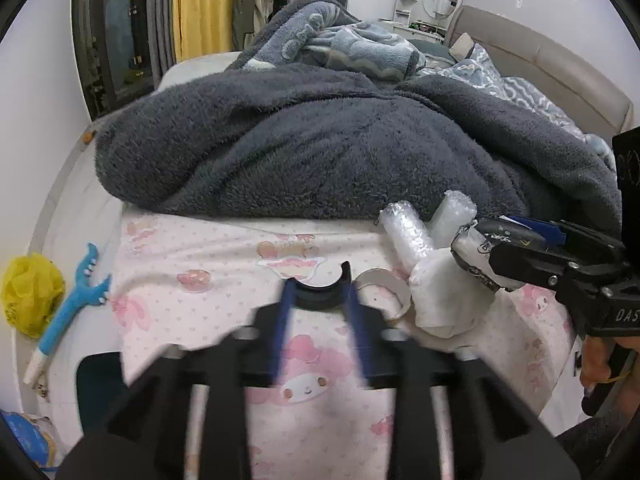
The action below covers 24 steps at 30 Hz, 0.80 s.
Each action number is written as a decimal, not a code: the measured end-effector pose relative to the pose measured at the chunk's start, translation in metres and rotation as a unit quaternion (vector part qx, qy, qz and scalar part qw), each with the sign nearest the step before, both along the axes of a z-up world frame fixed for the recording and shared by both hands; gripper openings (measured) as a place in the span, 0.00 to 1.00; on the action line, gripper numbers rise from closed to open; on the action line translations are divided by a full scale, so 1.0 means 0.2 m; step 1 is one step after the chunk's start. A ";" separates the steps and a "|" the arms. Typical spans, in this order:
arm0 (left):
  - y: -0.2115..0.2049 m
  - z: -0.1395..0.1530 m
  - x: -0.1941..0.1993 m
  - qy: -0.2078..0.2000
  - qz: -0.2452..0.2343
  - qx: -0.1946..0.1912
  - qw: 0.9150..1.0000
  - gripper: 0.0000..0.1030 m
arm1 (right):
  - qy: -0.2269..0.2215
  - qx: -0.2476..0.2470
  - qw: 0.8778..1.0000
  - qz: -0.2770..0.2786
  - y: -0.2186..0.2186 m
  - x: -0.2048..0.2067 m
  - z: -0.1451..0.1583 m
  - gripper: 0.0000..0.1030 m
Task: Collect trash
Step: 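Close the left gripper on the black curved clip, then lift the clip with the left gripper while the right gripper carries the tissue pack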
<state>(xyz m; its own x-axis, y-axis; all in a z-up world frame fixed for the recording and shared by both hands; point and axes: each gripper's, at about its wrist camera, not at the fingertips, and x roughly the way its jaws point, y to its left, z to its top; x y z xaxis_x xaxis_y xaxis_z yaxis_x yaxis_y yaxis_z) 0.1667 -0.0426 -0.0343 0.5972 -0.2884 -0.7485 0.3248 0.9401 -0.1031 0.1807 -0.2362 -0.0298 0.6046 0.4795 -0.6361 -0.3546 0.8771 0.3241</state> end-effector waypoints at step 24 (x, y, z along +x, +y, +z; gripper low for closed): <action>0.00 -0.18 0.14 0.044 0.002 -0.075 0.996 0.48 | 0.014 -0.004 1.000 -0.007 -0.03 0.04 -0.04 0.73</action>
